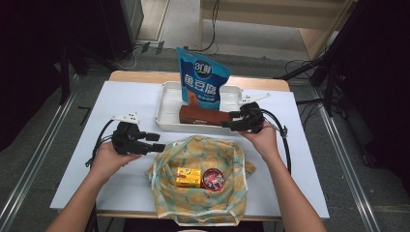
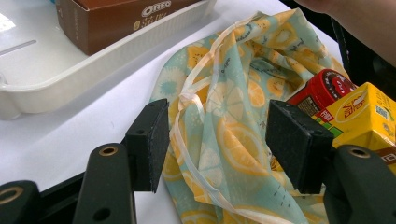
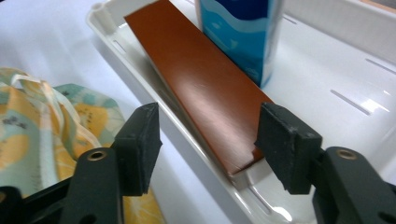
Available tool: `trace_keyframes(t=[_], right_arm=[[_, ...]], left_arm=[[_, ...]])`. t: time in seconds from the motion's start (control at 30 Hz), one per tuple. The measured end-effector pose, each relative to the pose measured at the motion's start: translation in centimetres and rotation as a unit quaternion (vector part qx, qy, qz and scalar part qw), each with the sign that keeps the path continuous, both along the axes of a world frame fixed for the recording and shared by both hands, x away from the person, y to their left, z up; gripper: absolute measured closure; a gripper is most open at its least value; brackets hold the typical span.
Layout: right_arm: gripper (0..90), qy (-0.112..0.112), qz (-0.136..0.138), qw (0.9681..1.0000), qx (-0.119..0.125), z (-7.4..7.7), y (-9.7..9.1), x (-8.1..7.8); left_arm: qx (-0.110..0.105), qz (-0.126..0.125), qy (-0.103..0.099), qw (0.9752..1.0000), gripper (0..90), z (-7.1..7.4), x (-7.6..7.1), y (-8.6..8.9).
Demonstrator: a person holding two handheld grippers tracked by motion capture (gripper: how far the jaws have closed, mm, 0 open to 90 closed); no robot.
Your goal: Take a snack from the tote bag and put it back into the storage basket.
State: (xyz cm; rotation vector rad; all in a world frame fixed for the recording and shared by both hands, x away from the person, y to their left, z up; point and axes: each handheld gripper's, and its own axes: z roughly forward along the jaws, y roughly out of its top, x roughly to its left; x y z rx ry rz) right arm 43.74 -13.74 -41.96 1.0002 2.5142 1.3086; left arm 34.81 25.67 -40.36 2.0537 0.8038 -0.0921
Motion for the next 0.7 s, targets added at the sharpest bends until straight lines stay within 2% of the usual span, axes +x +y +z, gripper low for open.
trace_keyframes(t=[0.07,0.2,0.23,0.37,0.5,0.63,0.7], right_arm=[[46.1,-0.006,0.002,1.0000,0.002,0.2,0.4,-0.2],[56.5,-0.002,0.005,1.0000,0.008,0.3,1.2,-0.4],[62.2,-0.003,0.004,1.0000,0.007,0.2,1.4,-0.4],[74.8,0.004,0.006,0.9999,0.009,0.0,2.0,-0.5],[82.4,0.008,0.013,0.9998,0.012,-0.1,2.7,-0.5],[90.0,0.009,0.021,0.9997,0.005,-0.3,3.8,-0.5],[90.0,0.010,0.027,0.9995,0.008,-0.5,4.2,-0.3]], left_arm=[[0.001,0.000,0.000,1.0000,40.3,0.0,0.0,0.0],[0.003,0.001,-0.001,1.0000,40.3,0.0,0.0,0.0],[0.004,0.002,-0.001,1.0000,40.3,0.0,0.0,0.0],[0.003,0.002,-0.001,1.0000,40.3,0.0,0.0,0.1],[0.003,0.002,-0.001,1.0000,40.3,0.0,0.0,0.0],[0.004,0.002,-0.002,1.0000,40.3,0.0,0.0,0.1],[0.004,0.002,-0.002,1.0000,40.3,0.0,0.0,0.1]])
